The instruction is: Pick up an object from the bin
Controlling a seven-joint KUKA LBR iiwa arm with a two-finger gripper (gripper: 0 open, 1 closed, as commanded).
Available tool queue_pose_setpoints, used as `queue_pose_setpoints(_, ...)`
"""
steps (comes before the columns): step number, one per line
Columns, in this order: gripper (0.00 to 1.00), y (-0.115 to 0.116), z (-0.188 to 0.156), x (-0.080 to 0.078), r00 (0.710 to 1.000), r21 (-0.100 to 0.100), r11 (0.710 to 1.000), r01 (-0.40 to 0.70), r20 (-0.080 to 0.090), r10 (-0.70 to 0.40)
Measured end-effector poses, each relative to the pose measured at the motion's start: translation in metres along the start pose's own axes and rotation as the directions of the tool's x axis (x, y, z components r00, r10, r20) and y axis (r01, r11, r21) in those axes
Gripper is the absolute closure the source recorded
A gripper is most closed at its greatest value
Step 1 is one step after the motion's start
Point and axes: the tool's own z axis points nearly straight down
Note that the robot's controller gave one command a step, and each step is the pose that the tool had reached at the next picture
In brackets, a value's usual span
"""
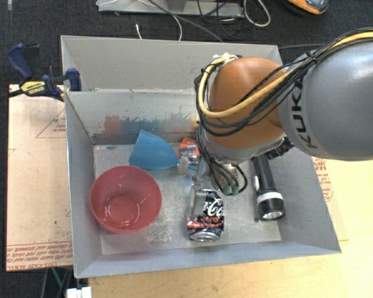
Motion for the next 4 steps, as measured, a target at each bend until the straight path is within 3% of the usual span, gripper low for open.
queue_pose_setpoints(1,0.00,-0.001,-0.004,-0.002,1.000,-0.001,1.000,-0.004,0.008,0.004)
queue_pose_setpoints(2,0.00,-0.070,0.108,0.010,0.978,0.000,0.978,0.207,0.007,-0.207)
queue_pose_setpoints(3,0.00,-0.105,0.070,0.024,0.988,0.000,0.988,0.156,0.018,-0.156)
queue_pose_setpoints(4,0.00,-0.117,0.119,0.011,0.919,-0.002,0.919,0.395,0.002,-0.395)
